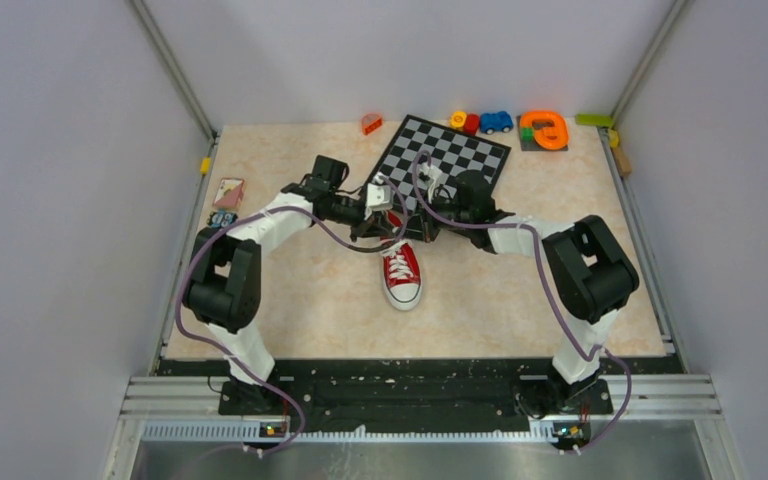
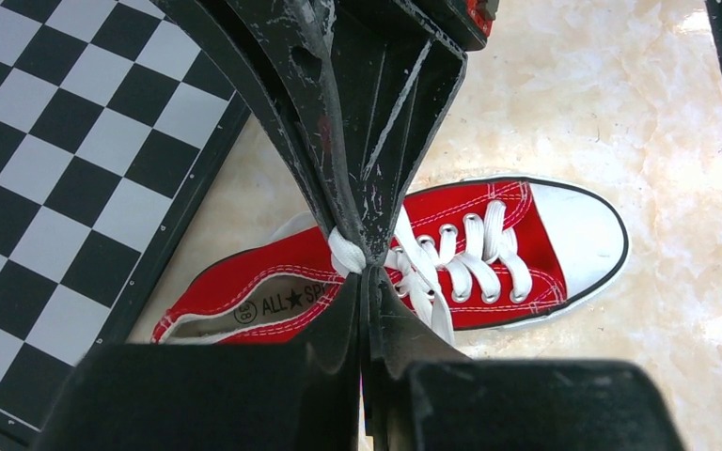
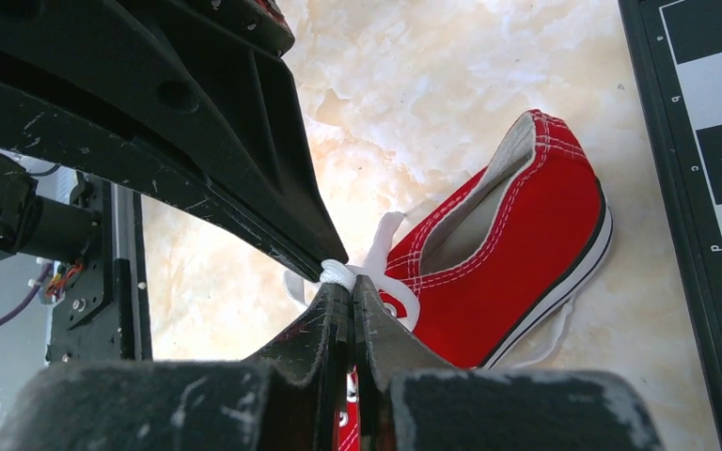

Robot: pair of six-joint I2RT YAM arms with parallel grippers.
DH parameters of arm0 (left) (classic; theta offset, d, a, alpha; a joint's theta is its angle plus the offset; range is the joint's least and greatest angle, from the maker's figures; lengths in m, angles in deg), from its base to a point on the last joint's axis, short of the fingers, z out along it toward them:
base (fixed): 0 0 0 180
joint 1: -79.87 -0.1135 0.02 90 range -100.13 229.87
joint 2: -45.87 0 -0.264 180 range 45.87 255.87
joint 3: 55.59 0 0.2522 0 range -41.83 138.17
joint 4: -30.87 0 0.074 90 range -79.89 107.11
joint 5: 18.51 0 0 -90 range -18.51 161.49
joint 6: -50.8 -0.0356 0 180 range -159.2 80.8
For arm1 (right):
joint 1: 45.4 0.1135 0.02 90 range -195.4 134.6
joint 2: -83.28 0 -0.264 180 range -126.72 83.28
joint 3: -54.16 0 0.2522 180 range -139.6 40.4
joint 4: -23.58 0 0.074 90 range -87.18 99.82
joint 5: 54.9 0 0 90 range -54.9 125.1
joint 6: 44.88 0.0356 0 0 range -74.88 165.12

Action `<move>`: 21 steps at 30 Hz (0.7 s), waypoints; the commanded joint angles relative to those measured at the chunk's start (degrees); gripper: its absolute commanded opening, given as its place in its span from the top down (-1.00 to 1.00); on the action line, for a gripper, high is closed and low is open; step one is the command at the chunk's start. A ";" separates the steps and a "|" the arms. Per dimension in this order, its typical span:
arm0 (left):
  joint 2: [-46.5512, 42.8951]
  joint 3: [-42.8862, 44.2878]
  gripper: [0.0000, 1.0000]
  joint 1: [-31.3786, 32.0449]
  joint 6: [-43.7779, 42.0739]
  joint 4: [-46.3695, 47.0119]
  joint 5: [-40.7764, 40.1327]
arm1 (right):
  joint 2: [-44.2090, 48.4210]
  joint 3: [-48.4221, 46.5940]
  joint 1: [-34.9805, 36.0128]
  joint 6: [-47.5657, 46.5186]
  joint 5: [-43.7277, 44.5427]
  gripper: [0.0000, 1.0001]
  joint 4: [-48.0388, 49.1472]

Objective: Tie the shoes
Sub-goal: Wrap the shoelace around the shoelace.

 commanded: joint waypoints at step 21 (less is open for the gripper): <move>-6.90 -4.44 1.00 0.12 4.80 11.51 -2.52 | 4.59 -1.26 0.91 -1.73 -0.92 0.77 0.22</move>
